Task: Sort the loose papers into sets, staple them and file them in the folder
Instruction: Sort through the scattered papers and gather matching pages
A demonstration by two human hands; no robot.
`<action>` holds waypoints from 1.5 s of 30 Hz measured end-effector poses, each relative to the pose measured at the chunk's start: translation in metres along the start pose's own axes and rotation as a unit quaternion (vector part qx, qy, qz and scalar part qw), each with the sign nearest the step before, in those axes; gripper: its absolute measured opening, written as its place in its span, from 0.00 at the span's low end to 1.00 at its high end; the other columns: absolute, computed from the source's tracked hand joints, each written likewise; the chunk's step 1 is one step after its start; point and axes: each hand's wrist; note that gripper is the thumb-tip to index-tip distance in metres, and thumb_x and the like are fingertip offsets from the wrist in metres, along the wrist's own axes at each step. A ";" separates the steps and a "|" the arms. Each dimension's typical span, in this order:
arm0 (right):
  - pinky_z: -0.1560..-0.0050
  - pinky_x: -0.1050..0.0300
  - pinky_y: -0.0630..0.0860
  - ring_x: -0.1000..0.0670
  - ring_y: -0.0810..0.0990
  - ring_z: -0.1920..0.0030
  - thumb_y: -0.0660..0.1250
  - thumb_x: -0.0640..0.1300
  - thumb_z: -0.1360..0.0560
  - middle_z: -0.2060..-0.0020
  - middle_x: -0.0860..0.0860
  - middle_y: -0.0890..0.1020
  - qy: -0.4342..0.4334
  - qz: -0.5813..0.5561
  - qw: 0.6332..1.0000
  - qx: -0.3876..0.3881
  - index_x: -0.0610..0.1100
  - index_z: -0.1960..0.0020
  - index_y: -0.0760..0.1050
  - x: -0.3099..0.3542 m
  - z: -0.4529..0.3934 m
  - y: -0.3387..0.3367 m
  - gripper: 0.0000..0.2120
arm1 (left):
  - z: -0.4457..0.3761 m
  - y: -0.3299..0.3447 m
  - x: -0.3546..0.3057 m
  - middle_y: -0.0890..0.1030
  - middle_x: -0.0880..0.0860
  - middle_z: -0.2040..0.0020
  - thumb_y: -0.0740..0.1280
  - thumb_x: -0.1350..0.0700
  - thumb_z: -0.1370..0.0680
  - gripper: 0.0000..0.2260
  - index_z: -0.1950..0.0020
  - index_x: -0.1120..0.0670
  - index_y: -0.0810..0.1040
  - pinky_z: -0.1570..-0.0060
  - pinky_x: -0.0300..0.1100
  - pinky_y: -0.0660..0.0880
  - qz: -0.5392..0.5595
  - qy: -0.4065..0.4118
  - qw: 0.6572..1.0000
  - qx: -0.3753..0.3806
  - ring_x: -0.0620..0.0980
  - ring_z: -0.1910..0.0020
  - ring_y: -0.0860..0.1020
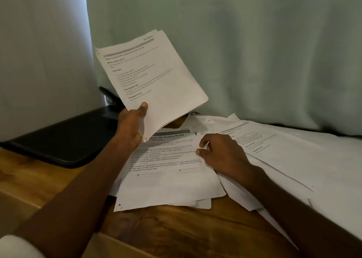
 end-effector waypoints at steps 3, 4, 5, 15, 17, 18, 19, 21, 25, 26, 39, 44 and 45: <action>0.58 0.56 0.68 0.54 0.77 0.56 0.66 0.70 0.25 0.54 0.57 0.81 0.010 -0.002 1.000 -0.025 0.54 0.44 0.78 0.001 0.003 0.001 0.22 | 0.000 0.000 0.000 0.85 0.53 0.39 0.71 0.61 0.19 0.17 0.31 0.53 0.78 0.39 0.61 0.79 -0.008 0.003 1.000 -0.004 0.57 0.41 0.82; 0.58 0.56 0.68 0.55 0.75 0.56 0.66 0.73 0.28 0.53 0.57 0.80 0.007 0.005 1.000 -0.021 0.54 0.43 0.77 0.002 0.004 0.002 0.26 | 0.000 0.000 0.000 0.85 0.53 0.40 0.71 0.60 0.19 0.16 0.32 0.53 0.78 0.38 0.62 0.78 -0.012 0.006 1.000 -0.002 0.57 0.41 0.82; 0.58 0.55 0.68 0.54 0.74 0.55 0.66 0.75 0.29 0.51 0.57 0.79 0.002 0.013 1.000 -0.012 0.54 0.42 0.77 0.003 0.005 0.005 0.28 | 0.000 -0.001 0.001 0.85 0.53 0.40 0.71 0.60 0.19 0.16 0.32 0.52 0.78 0.38 0.63 0.78 -0.012 0.008 1.000 0.004 0.57 0.40 0.82; 0.63 0.57 0.71 0.51 0.82 0.63 0.61 0.45 0.17 0.64 0.51 0.86 0.114 -0.466 0.855 -0.196 0.47 0.57 0.83 -0.003 -0.009 -0.031 0.15 | 0.007 0.002 0.004 0.84 0.58 0.37 0.71 0.60 0.25 0.21 0.31 0.59 0.78 0.45 0.51 0.83 -0.008 -0.009 0.987 0.162 0.57 0.40 0.83; 0.59 0.54 0.75 0.50 0.85 0.59 0.59 0.53 0.16 0.56 0.50 0.88 0.138 -0.564 0.802 -0.138 0.47 0.50 0.85 -0.010 -0.010 -0.048 0.18 | 0.009 0.004 0.005 0.85 0.59 0.39 0.71 0.61 0.25 0.20 0.33 0.60 0.79 0.51 0.48 0.84 -0.017 -0.007 0.984 0.179 0.56 0.44 0.85; 0.55 0.51 0.77 0.50 0.86 0.55 0.58 0.57 0.16 0.54 0.50 0.88 0.134 -0.587 0.792 -0.098 0.47 0.47 0.85 -0.015 -0.011 -0.053 0.21 | 0.010 0.005 0.005 0.85 0.59 0.40 0.71 0.62 0.25 0.19 0.34 0.61 0.79 0.53 0.47 0.84 -0.026 -0.008 0.983 0.182 0.56 0.45 0.85; 0.51 0.49 0.79 0.49 0.86 0.52 0.58 0.61 0.17 0.52 0.50 0.88 0.119 -0.597 0.790 -0.068 0.47 0.45 0.85 -0.020 -0.012 -0.056 0.23 | 0.011 0.006 0.006 0.85 0.60 0.40 0.70 0.63 0.24 0.17 0.34 0.62 0.79 0.54 0.47 0.84 -0.036 -0.009 0.982 0.183 0.56 0.46 0.86; 0.51 0.50 0.82 0.49 0.87 0.50 0.63 0.61 0.20 0.50 0.49 0.88 0.083 -0.609 0.788 -0.044 0.48 0.43 0.85 -0.024 -0.012 -0.057 0.20 | 0.013 0.007 0.006 0.85 0.60 0.41 0.70 0.65 0.23 0.15 0.35 0.62 0.80 0.53 0.48 0.84 -0.058 -0.010 0.982 0.181 0.57 0.47 0.86; 0.57 0.62 0.82 0.49 0.87 0.52 0.71 0.40 0.21 0.52 0.50 0.88 0.046 -0.582 0.806 -0.095 0.47 0.47 0.85 -0.023 -0.010 -0.050 0.06 | 0.016 0.012 0.005 0.85 0.59 0.41 0.72 0.65 0.23 0.16 0.36 0.60 0.81 0.40 0.56 0.79 -0.094 -0.011 0.979 0.182 0.60 0.43 0.84; 0.57 0.62 0.82 0.49 0.87 0.52 0.72 0.38 0.22 0.53 0.49 0.88 0.051 -0.582 0.804 -0.111 0.45 0.47 0.85 -0.023 -0.010 -0.049 0.06 | 0.016 0.012 0.003 0.85 0.59 0.41 0.72 0.65 0.23 0.16 0.36 0.60 0.81 0.39 0.56 0.79 -0.092 -0.012 0.979 0.184 0.61 0.43 0.84; 0.58 0.69 0.79 0.56 0.87 0.50 0.81 0.44 0.31 0.50 0.55 0.88 0.030 -0.624 0.767 -0.146 0.50 0.42 0.83 -0.026 -0.010 -0.048 0.18 | 0.012 0.010 0.009 0.88 0.52 0.47 0.80 0.56 0.33 0.19 0.43 0.53 0.85 0.55 0.45 0.82 -0.109 0.047 0.982 0.147 0.52 0.51 0.87; 0.57 0.71 0.78 0.59 0.85 0.49 0.79 0.44 0.28 0.49 0.58 0.87 0.039 -0.651 0.743 -0.151 0.54 0.42 0.81 -0.026 -0.012 -0.045 0.17 | 0.015 0.013 0.009 0.88 0.52 0.48 0.80 0.57 0.33 0.20 0.42 0.53 0.85 0.54 0.46 0.81 -0.098 0.046 0.986 0.129 0.51 0.51 0.87; 0.56 0.71 0.78 0.59 0.85 0.49 0.78 0.44 0.28 0.49 0.59 0.87 0.042 -0.654 0.739 -0.153 0.55 0.41 0.80 -0.026 -0.012 -0.044 0.18 | 0.015 0.013 0.010 0.88 0.52 0.48 0.80 0.56 0.33 0.20 0.42 0.53 0.84 0.53 0.47 0.81 -0.088 0.041 0.987 0.125 0.52 0.51 0.87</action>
Point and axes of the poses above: each hand's wrist, its own z-axis away from the middle knuckle, its own y-axis out of the palm, x = y × z
